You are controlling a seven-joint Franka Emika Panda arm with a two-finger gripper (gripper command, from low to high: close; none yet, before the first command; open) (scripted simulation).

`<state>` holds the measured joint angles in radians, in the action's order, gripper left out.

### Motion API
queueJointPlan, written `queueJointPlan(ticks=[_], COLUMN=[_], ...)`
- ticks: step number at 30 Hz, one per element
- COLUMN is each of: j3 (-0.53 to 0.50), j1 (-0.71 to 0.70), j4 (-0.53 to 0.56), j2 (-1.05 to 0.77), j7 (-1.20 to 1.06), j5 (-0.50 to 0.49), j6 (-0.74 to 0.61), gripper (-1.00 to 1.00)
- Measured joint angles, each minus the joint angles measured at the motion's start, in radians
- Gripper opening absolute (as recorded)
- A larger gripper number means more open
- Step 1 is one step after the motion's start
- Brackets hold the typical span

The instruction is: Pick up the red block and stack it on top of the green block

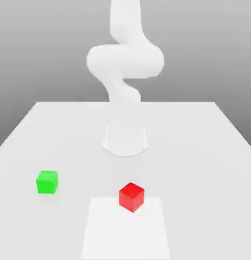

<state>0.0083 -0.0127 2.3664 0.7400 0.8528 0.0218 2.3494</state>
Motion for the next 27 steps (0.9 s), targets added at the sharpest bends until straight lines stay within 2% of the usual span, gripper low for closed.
queueJointPlan(ticks=[7, 16, 19, 23, 24, 27], j3=[0.055, 0.172, 0.174, 0.073, 0.046, 0.046], j1=[-0.04, -0.101, -0.122, -0.046, -0.021, -0.021], j4=[0.219, 0.521, 0.558, 0.546, 0.542, 0.542], j2=[-0.203, -0.511, -0.707, -0.87, -0.902, -0.902], j7=[0.188, 0.513, 0.642, 0.736, 0.746, 0.746], j5=[0.06, 0.075, -0.007, -0.122, -0.133, -0.134], j6=[0.163, 0.407, 0.558, 0.694, 0.721, 0.722], gripper=[0.0, 0.0, 0.0, 0.0, -1.0, -1.0])
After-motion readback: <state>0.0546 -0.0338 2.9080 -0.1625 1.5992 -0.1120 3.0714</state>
